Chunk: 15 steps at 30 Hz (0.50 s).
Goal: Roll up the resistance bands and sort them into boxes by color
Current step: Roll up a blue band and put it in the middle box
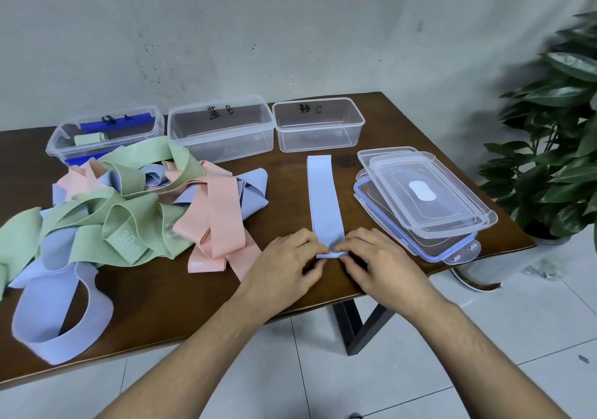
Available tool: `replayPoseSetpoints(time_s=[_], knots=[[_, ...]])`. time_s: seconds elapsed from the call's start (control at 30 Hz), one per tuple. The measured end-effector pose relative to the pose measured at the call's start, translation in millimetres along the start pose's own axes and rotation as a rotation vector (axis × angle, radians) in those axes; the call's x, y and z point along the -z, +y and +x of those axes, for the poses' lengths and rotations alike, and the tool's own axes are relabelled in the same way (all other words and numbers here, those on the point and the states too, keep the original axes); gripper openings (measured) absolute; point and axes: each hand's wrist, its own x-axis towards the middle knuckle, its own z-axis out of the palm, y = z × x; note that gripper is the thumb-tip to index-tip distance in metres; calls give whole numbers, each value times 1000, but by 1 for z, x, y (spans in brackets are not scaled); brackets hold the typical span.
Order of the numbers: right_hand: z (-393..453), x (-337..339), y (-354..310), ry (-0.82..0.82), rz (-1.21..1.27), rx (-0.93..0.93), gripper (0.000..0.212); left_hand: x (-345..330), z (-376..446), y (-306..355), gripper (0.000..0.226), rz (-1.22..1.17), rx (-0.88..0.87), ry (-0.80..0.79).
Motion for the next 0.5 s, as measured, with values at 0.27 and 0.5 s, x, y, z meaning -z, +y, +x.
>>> replayPoseSetpoints(time_s=[0.27,0.5], knots=[[0,1,3,8,-9,6,28,-1,3,-2,20,-4,46,19],[5,-3,6,40,41,4,20,1,4,0,20,-18,34,17]])
